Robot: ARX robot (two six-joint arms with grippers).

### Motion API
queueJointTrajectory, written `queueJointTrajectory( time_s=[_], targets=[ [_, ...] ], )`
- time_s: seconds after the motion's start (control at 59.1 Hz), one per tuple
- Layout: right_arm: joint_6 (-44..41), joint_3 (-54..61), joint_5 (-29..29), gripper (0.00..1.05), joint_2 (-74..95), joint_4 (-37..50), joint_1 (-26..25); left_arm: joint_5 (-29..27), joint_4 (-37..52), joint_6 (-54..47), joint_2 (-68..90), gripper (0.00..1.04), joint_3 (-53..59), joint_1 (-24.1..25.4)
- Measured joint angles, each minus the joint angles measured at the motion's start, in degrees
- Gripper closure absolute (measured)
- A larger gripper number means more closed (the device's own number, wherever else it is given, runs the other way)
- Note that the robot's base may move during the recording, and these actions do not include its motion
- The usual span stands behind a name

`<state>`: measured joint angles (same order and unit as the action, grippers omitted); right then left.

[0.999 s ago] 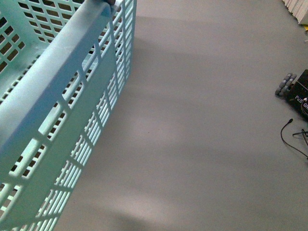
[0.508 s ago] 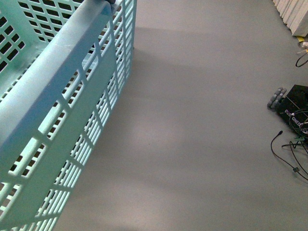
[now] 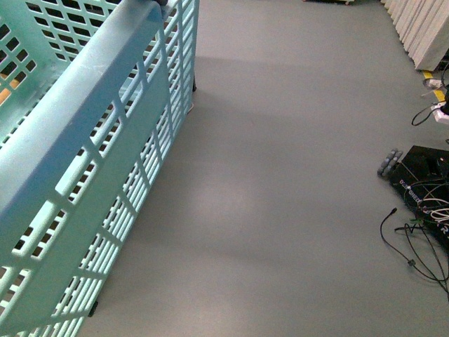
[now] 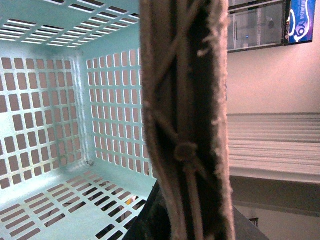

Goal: Pick lemon and mango into basket

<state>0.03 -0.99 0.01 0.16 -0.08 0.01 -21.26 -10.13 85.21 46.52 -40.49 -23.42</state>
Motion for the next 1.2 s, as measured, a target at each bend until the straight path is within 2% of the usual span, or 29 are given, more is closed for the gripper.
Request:
queueJointTrajectory(
  time_s=[1.202],
  targets=[
    [0.0,0.0,0.0,0.09,0.0,0.0,0.0,-0.1,0.0,0.1,-0.1,1.0,-0.2,-0.3]
  ],
)
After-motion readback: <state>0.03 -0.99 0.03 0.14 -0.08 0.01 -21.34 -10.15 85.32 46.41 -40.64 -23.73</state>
